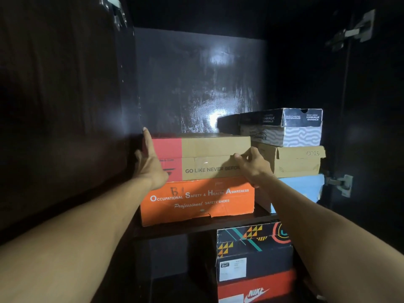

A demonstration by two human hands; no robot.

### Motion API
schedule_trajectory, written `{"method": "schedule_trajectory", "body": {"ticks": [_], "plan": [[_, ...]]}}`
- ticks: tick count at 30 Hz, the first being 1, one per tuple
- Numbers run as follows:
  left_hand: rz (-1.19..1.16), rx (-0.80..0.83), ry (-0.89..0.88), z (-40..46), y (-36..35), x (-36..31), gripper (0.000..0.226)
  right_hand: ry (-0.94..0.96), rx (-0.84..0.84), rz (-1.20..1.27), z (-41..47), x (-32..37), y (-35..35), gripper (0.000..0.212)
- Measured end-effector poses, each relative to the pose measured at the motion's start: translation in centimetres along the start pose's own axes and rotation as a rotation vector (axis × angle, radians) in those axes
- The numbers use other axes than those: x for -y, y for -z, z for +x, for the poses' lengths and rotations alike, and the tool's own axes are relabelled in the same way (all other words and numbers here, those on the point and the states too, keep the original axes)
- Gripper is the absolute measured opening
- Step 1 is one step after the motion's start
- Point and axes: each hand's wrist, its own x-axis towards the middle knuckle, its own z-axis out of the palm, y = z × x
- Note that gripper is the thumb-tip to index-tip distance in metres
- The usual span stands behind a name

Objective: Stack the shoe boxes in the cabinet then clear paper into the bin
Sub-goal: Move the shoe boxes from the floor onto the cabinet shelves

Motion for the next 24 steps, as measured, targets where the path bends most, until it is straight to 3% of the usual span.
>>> {"method": "schedule_trajectory", "body": {"ticks": [3,6,9,11,14,17,20,24], "plan": [[0.023,0.000,0.029,-0.2,-0.3,0.0,0.136,0.021,0.047,-0.013,-0.5,-0.1,0.6,0.041],[0.146,-0.074,0.010,-1.1,-0.7,-1.1,0.132,0.042,0.119,-0.014,0.2,-1.7,1.7,0.065],[0.301,-0.147,-0.027,-2.4,-1.2,-3.4,0.130,0.098,0.105,-0.092,-2.9,-0.3,4.6,0.048],[0.375,-0.203,-0.063,-3.6,-1.4,-5.2,0.133,0.041,0.084,-0.127,-5.2,0.7,7.0,0.040],[0.406,-0.222,-0.215,-6.0,-1.9,-8.2,0.132,-0.111,0.032,-0.161,-8.0,0.3,11.1,0.062],[0.310,-0.060,-0.334,-9.4,-3.4,-11.9,0.101,-0.165,0.006,-0.264,-11.6,-0.6,15.7,0.052],[0.130,0.273,-0.430,-13.8,-5.7,-15.8,0.055,-0.259,0.024,-0.373,-16.5,-1.2,20.7,0.041],[0.036,0.767,-0.603,-20.8,-8.4,-20.4,0.063,-0.436,0.052,-0.486,-23.2,-3.8,26.8,0.044]]}}
